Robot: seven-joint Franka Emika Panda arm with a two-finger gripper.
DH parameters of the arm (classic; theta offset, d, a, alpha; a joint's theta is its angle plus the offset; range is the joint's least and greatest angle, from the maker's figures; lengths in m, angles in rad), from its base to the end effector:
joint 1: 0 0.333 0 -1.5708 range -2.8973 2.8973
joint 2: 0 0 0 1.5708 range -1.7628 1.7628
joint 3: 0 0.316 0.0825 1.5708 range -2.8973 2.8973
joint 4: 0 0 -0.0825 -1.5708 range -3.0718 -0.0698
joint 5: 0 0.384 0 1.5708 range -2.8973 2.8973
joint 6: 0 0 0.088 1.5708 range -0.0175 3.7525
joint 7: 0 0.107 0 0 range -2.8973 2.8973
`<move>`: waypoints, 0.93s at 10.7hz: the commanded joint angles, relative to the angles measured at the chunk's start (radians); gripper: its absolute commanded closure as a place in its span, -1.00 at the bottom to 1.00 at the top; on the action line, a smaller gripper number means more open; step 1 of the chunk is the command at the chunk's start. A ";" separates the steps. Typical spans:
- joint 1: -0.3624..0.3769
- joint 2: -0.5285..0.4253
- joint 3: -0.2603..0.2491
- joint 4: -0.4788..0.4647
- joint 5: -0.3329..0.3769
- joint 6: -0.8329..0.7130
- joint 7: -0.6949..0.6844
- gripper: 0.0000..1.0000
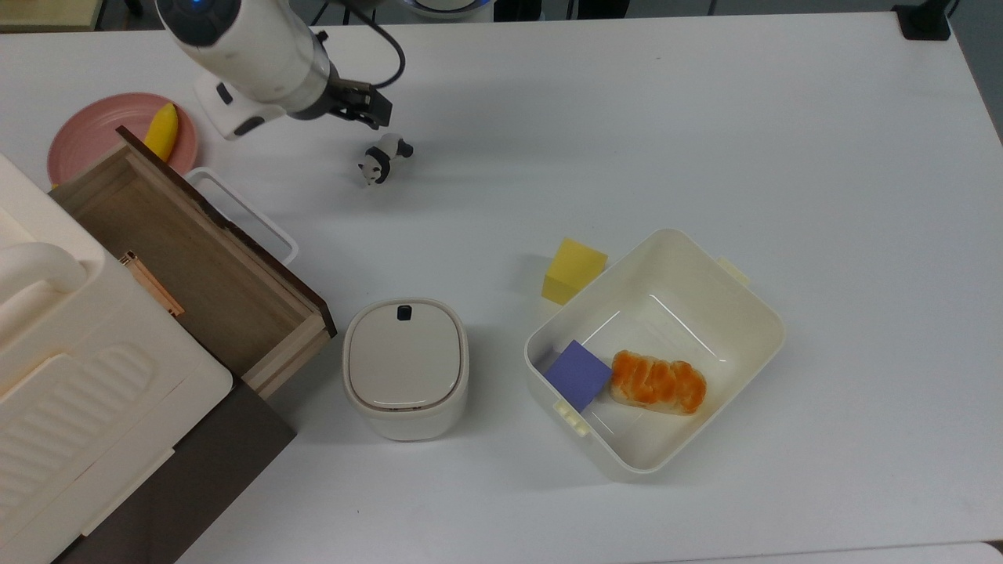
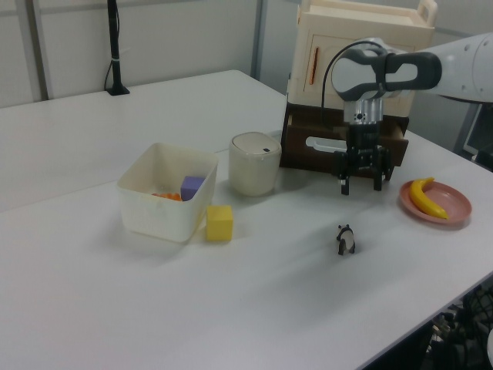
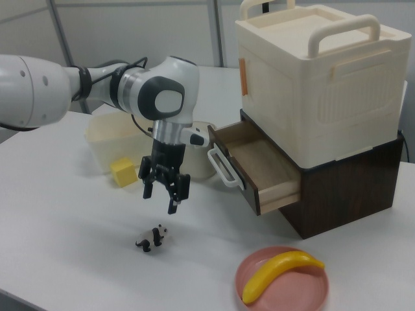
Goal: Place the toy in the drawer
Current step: 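Close the gripper on the panda toy and lift it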
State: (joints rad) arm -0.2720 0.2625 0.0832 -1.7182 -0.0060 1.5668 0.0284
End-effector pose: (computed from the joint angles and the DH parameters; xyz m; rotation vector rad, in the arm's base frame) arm 0.5731 -0.1135 0.4065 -3.0107 0.3238 0.6303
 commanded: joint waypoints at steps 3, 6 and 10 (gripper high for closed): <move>0.025 0.015 0.001 -0.130 0.011 0.122 0.019 -1.00; 0.048 0.069 0.001 -0.130 0.011 0.142 0.028 -1.00; 0.054 0.100 0.003 -0.130 0.011 0.187 0.057 -0.01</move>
State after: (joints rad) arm -0.2282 0.3688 0.0907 -1.8366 -0.0060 1.7260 0.0616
